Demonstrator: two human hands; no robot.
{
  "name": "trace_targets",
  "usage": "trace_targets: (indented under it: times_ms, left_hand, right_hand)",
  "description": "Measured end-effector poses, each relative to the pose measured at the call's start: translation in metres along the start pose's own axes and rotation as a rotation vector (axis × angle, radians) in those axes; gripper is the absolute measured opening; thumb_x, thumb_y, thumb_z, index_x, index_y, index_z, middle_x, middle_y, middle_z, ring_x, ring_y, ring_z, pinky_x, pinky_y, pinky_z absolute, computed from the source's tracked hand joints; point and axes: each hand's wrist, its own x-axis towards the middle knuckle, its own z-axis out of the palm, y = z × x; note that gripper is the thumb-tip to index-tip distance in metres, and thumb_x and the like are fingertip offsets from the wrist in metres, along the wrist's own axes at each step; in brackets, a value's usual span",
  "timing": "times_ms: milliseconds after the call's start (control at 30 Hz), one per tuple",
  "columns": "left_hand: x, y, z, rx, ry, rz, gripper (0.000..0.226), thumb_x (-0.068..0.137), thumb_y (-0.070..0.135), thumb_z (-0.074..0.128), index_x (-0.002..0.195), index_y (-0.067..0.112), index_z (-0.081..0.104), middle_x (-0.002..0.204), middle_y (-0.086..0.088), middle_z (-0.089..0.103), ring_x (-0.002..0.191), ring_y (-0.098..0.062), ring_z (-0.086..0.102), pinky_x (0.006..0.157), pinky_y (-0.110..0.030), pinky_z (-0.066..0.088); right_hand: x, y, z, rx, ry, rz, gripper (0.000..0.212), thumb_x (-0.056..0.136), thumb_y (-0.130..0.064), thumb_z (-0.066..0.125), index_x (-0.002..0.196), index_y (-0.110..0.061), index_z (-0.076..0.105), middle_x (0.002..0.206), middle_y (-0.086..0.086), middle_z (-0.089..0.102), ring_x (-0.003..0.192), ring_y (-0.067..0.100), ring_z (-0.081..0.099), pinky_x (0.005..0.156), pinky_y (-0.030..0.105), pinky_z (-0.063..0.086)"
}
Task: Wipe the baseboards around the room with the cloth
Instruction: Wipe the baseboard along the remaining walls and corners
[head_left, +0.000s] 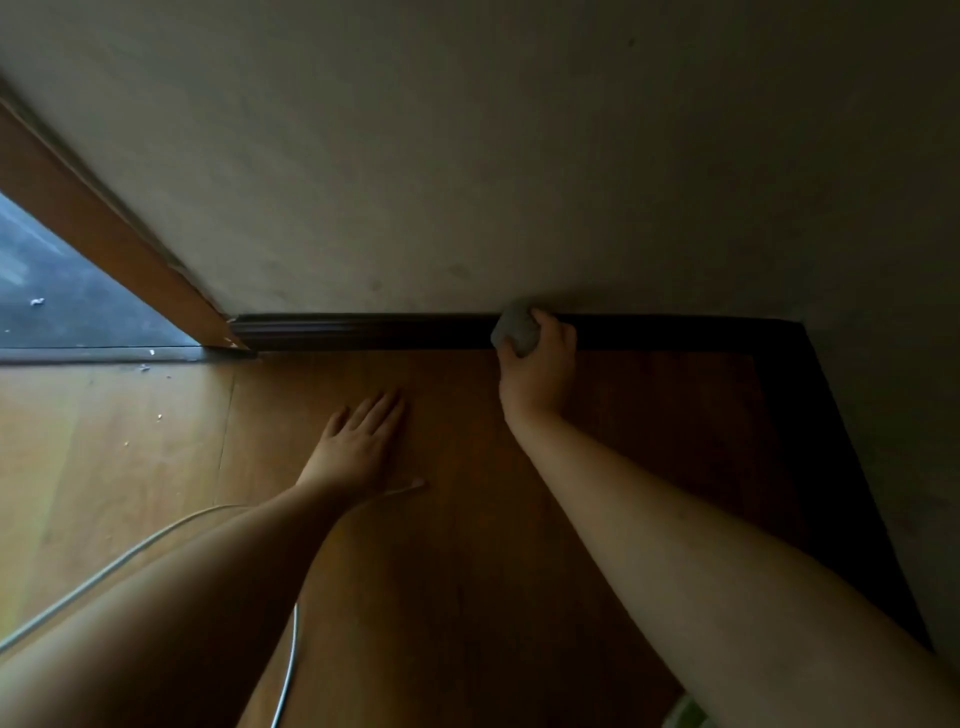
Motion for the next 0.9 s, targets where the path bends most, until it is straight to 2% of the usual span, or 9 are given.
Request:
trace_targets:
  times_ms: [100, 167, 300, 533, 700, 800, 900]
  left_hand:
    - [-0.022, -0.016, 0.001, -0.071, 0.053, -0.125, 0.117, 0.067, 0.092, 0.015, 0.156, 0.021, -0.008, 0.161, 0.003, -0.016, 0.150, -0.017, -0.012, 0.121, -0.039, -0.003]
    - [-0.037, -0.027, 0.000, -0.082, 0.055, -0.189, 0.117, 0.067, 0.091, 0.015, 0.156, 0.020, -0.008, 0.158, 0.004, -0.019, 0.150, -0.017, -0.011, 0.120, -0.037, -0.004]
    - [-0.067, -0.042, 0.002, -0.016, -0.006, -0.239, 0.118, 0.071, 0.090, 0.028, 0.156, 0.019, -0.011, 0.162, -0.001, -0.018, 0.152, -0.021, -0.010, 0.123, -0.039, 0.000]
    - [-0.089, -0.038, 0.012, -0.092, -0.022, -0.262, 0.127, 0.069, 0.086, 0.053, 0.149, 0.022, -0.023, 0.158, 0.000, -0.025, 0.150, -0.020, -0.016, 0.122, -0.041, -0.002]
    - [-0.093, -0.036, 0.004, -0.074, -0.018, -0.268, 0.126, 0.073, 0.073, 0.065, 0.156, 0.021, -0.013, 0.164, -0.002, -0.019, 0.152, -0.023, -0.013, 0.123, -0.043, 0.003]
    - [-0.100, -0.041, 0.003, -0.088, -0.013, -0.323, 0.123, 0.075, 0.068, 0.068, 0.157, 0.021, -0.012, 0.165, -0.003, -0.017, 0.152, -0.023, -0.012, 0.123, -0.042, 0.005]
    - [-0.112, -0.046, 0.009, -0.106, -0.033, -0.378, 0.123, 0.075, 0.074, 0.062, 0.157, 0.020, -0.012, 0.164, -0.003, -0.018, 0.152, -0.022, -0.012, 0.123, -0.043, 0.006]
  right_hand:
    - [-0.022, -0.027, 0.031, 0.001, -0.219, -0.180, 0.045, 0.087, -0.016, 0.072, 0.130, -0.016, 0.059, 0.137, 0.004, 0.049, 0.122, 0.024, 0.052, 0.105, 0.033, 0.040]
    - [-0.035, -0.048, 0.055, 0.031, -0.311, -0.235, 0.046, 0.087, -0.016, 0.072, 0.132, -0.014, 0.058, 0.138, 0.005, 0.050, 0.125, 0.023, 0.050, 0.108, 0.034, 0.039]
    - [-0.047, -0.065, 0.068, 0.074, -0.341, -0.236, 0.048, 0.087, -0.016, 0.072, 0.133, -0.014, 0.057, 0.139, 0.005, 0.050, 0.126, 0.023, 0.050, 0.110, 0.034, 0.038]
    - [-0.025, -0.024, 0.022, 0.020, -0.291, -0.329, 0.047, 0.089, -0.021, 0.071, 0.133, -0.016, 0.056, 0.138, 0.003, 0.050, 0.127, 0.020, 0.049, 0.108, 0.034, 0.041]
    - [-0.009, -0.009, 0.008, -0.110, -0.343, -0.396, 0.049, 0.090, -0.020, 0.070, 0.135, -0.013, 0.053, 0.137, 0.008, 0.047, 0.126, 0.025, 0.048, 0.105, 0.032, 0.038]
    - [-0.012, -0.017, 0.022, -0.158, -0.328, -0.391, 0.051, 0.090, -0.021, 0.070, 0.136, -0.012, 0.052, 0.137, 0.008, 0.044, 0.123, 0.026, 0.049, 0.104, 0.033, 0.040]
    - [-0.018, -0.021, 0.033, -0.143, -0.290, -0.363, 0.052, 0.089, -0.021, 0.071, 0.136, -0.012, 0.052, 0.140, 0.008, 0.041, 0.124, 0.027, 0.049, 0.107, 0.037, 0.042]
